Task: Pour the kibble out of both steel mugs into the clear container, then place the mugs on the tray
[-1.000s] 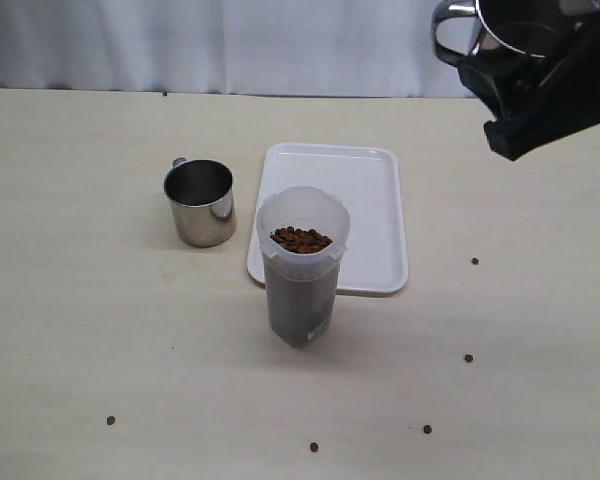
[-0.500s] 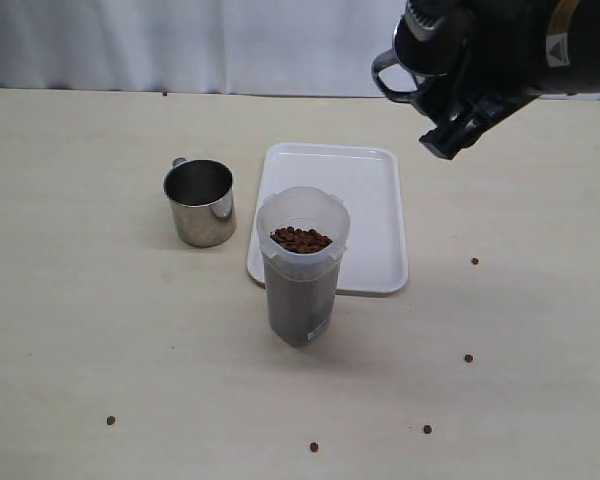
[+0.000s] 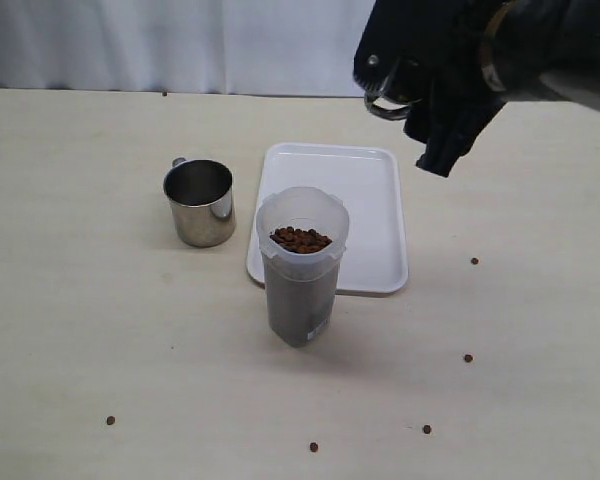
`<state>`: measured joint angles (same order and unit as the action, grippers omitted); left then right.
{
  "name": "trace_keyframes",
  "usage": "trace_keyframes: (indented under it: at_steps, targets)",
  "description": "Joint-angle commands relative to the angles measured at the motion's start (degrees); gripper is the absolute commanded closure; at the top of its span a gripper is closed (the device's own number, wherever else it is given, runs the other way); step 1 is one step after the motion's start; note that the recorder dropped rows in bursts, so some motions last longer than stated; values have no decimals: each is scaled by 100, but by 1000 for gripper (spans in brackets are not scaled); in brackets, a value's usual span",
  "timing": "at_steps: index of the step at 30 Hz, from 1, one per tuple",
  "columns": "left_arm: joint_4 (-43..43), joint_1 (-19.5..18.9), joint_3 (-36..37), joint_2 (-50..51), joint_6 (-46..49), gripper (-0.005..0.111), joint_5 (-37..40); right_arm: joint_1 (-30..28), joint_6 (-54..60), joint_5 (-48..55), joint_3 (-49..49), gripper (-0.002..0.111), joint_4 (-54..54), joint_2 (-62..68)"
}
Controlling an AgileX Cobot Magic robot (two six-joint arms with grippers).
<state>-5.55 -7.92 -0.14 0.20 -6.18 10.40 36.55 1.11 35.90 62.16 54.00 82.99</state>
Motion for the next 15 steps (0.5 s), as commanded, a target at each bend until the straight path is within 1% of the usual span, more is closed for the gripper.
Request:
trace_keyframes:
  at_steps: [1,6,9,13,15]
  targets:
    - [32,29,14,-20,-3,107,-47,419,-199,282,91,103,525,117]
    - [32,29,14,-20,-3,107,-47,647,-264,711,105,103,987,122]
    - [32,29,14,-20,-3,107,-47,904,-369,1106,105,103,1524,122]
    - [32,29,14,-20,-3,107,-47,1295,-369,1285,105,103,1628,122]
    - [32,29,14,-20,-3,107,-47,1361,-369,1332,77,103,1628,122]
